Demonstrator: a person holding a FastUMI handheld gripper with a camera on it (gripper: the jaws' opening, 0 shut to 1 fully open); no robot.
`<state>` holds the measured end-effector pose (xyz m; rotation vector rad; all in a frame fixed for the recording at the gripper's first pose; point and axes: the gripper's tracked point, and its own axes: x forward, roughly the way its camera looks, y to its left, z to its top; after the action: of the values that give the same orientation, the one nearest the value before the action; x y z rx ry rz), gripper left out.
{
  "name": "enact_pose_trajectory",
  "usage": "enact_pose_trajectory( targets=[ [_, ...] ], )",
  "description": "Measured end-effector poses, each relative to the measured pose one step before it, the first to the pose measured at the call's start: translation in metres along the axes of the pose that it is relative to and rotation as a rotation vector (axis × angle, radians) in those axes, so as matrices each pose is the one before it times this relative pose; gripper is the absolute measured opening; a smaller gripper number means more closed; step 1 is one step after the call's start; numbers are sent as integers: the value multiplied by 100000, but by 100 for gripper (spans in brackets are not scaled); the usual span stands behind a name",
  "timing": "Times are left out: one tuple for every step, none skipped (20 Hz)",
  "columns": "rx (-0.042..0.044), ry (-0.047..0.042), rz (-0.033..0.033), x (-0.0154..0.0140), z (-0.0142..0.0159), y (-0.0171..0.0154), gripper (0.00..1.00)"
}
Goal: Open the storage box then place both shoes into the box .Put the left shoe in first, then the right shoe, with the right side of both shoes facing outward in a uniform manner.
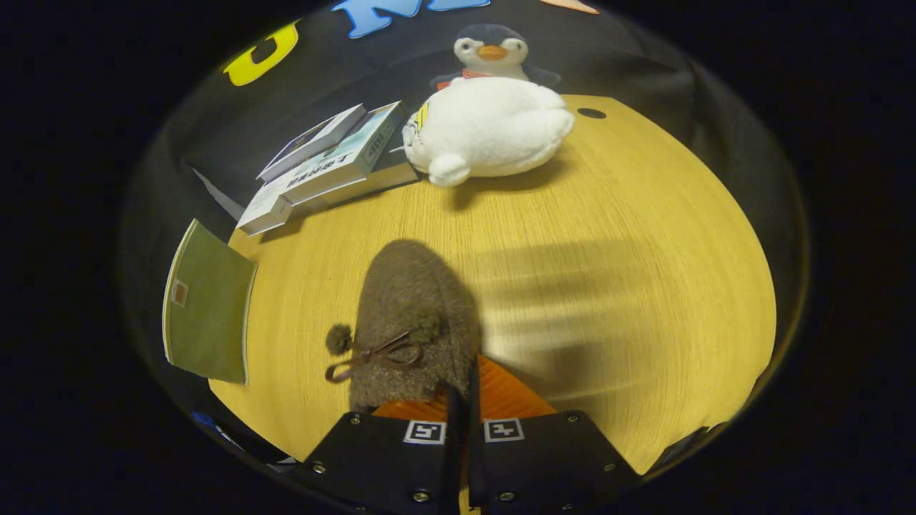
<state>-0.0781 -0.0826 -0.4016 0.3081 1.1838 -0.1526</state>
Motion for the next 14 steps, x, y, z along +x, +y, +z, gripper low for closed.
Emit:
enact_pose_trajectory(
  targets=[
    [-1540, 221, 235, -235, -84, 68, 4],
    [39, 963, 376, -112, 30, 151, 0],
    [2119, 508, 274, -237, 39, 148, 0],
    [2097, -177, 74, -442, 310, 182, 0],
    [1145, -649, -874, -475, 193, 145, 0],
    [1549, -666, -684, -715, 383, 344, 0],
    [2258, -804, 961, -844, 357, 827, 0],
    [1926, -513, 1341, -892, 412, 1016, 0],
    [1148, -583, 1001, -829, 317, 882, 0],
    [680, -743, 804, -885, 510, 1045, 0],
    [1, -1300, 1243, -863, 510, 1056, 0],
    [361, -1115, 1370, -801, 585, 1189, 0],
    [1012, -817, 1652, -688, 473, 1247, 0],
    [955, -710, 1653, -804, 491, 1318, 0]
  ],
)
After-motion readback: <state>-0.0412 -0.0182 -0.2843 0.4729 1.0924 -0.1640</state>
